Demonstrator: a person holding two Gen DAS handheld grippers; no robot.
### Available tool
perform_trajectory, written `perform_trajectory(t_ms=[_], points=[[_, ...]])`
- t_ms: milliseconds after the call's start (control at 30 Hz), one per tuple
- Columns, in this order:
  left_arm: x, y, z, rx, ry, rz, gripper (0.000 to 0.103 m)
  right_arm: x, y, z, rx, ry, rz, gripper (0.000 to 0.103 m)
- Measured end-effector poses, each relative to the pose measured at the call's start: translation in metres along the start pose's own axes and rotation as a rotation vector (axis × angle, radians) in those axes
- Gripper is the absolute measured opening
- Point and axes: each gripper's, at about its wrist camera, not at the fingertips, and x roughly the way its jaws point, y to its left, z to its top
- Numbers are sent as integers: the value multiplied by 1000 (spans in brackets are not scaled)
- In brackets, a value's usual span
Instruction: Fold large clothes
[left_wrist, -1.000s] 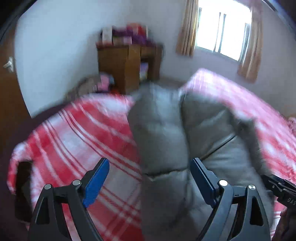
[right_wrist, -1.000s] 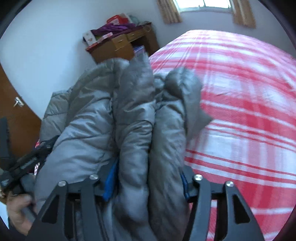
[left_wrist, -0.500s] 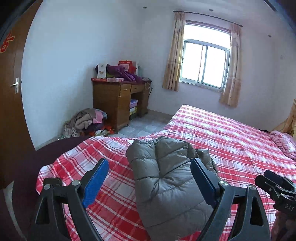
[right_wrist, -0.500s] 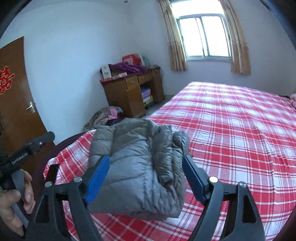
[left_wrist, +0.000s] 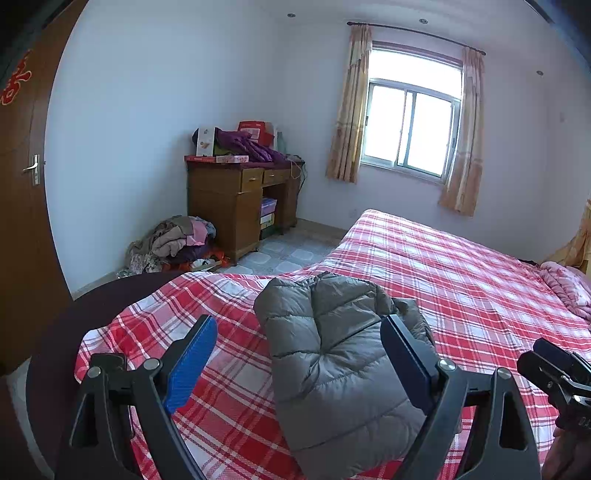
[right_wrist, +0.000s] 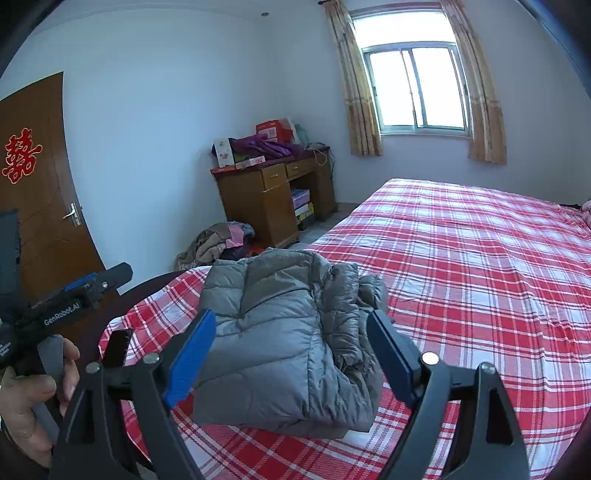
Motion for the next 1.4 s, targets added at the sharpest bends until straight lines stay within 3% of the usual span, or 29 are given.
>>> perform_trajectory(t_ms=[1400], points=[[8, 0, -4, 15, 21, 2, 90, 0, -1, -4, 18, -11, 2, 88]])
